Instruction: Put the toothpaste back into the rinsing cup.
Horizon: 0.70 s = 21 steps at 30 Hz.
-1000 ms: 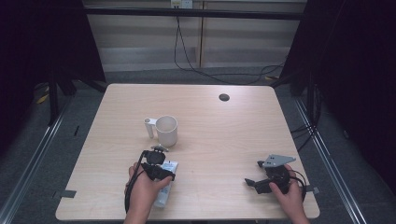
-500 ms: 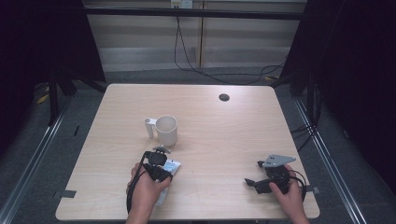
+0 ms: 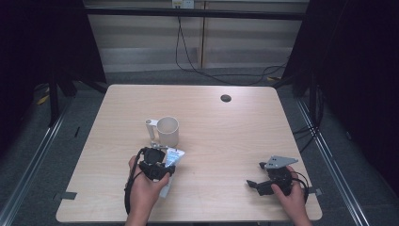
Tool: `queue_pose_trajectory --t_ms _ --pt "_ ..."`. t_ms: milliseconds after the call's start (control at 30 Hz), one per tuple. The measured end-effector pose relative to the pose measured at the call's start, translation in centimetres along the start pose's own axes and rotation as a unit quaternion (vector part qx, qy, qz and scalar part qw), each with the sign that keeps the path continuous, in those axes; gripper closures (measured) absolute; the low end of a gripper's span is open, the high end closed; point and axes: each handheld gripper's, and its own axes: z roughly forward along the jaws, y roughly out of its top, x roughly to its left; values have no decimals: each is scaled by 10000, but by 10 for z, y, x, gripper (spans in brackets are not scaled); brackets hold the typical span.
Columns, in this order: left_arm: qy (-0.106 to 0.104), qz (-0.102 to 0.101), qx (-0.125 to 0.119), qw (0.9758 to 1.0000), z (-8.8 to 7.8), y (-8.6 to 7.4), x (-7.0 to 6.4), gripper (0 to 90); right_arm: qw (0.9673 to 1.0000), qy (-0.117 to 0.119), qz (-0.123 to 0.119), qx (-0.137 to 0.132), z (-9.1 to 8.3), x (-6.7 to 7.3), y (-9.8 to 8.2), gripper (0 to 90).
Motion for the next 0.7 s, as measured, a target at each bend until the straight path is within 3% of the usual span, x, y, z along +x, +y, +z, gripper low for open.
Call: queue_pose_trajectory --t_ms 67,100,167,200,467,700 --pt "-84 -45 -89 9999 -3 1 1 703 10000 1 -5 -3 0 0 0 108" --pt "-74 24 -237 9997 -5 2 2 703 10000 -2 -3 -1 0 0 0 108" --pt "-77 44 -311 9995 -7 3 3 703 10000 -1 1 0 0 0 0 108" --pt "-104 2 -475 9988 -9 4 4 703 10000 1 -5 -3 0 0 0 108" --pt "-60 -103 -855 9963 -13 6 6 703 10000 -2 0 -1 0 0 0 108" --pt "-116 -53 -1095 9939 -15 8 7 703 10000 0 1 0 0 0 0 108"
